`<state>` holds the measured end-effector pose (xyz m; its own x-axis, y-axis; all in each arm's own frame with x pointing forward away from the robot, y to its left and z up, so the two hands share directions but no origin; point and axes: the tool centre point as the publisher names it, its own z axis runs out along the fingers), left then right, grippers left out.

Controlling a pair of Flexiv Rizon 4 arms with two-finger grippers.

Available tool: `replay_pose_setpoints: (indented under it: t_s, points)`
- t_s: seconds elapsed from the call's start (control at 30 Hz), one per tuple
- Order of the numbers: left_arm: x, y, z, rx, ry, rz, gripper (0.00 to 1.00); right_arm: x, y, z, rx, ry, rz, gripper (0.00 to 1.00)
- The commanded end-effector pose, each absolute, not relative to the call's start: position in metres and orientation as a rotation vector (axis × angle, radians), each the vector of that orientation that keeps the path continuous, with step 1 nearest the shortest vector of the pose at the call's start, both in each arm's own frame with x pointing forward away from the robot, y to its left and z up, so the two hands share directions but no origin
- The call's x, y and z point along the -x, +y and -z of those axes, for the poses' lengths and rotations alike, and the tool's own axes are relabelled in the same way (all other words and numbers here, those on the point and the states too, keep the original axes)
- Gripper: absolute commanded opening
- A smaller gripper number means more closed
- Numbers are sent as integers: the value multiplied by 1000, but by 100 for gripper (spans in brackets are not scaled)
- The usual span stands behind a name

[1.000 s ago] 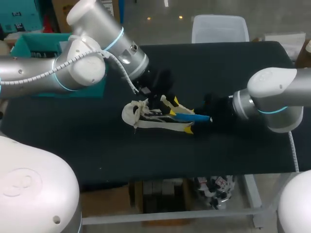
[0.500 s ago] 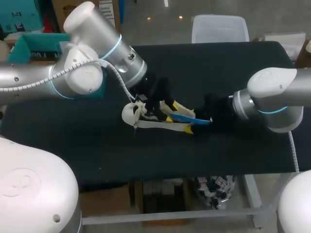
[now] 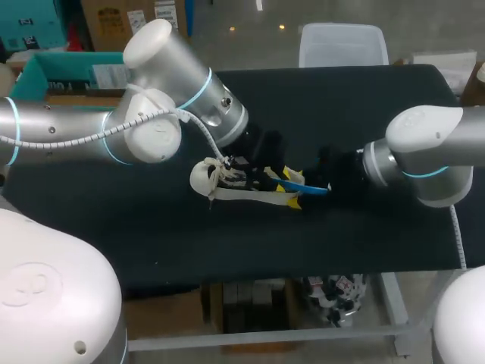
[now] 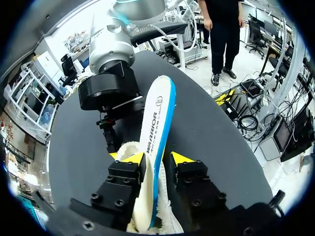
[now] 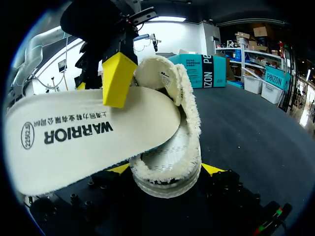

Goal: Open the shoe tongue, take the insole out of the shoe, put the insole back into the shoe, and pack the shoe into the shoebox

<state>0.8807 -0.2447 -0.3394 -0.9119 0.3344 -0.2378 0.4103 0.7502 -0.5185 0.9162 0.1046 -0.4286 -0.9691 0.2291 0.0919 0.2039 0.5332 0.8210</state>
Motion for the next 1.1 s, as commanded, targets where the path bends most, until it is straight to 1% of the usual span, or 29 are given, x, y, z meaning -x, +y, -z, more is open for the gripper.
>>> replay_pose_setpoints:
  t_s: [0.03,0.23,0.5,0.53,0.57,0.6,0.8,1.1]
  points:
    - [-893,-252,348,-600,2837,892,0,-916,105,432,-384,2726,-1459,0]
    - [-894,-245,337,-596,2833,945,0,-916,105,432,-384,2726,-1459,0]
    - [-884,-240,305,-608,2776,1025,0,-916,105,432,-384,2726,-1459,0]
    - [-882,-240,300,-607,2766,1038,0,-916,105,432,-384,2726,-1459,24]
    - [-881,-240,296,-608,2763,1053,0,-916,105,432,-384,2726,-1459,70]
    - [-880,-240,292,-605,2757,1065,0,-916,105,432,-384,2726,-1459,100]
    - [-876,-231,262,-561,2729,1165,0,-915,100,419,-360,2717,-1441,100]
    - [-865,-215,220,-568,2666,1323,0,-923,64,384,-309,2745,-1299,100]
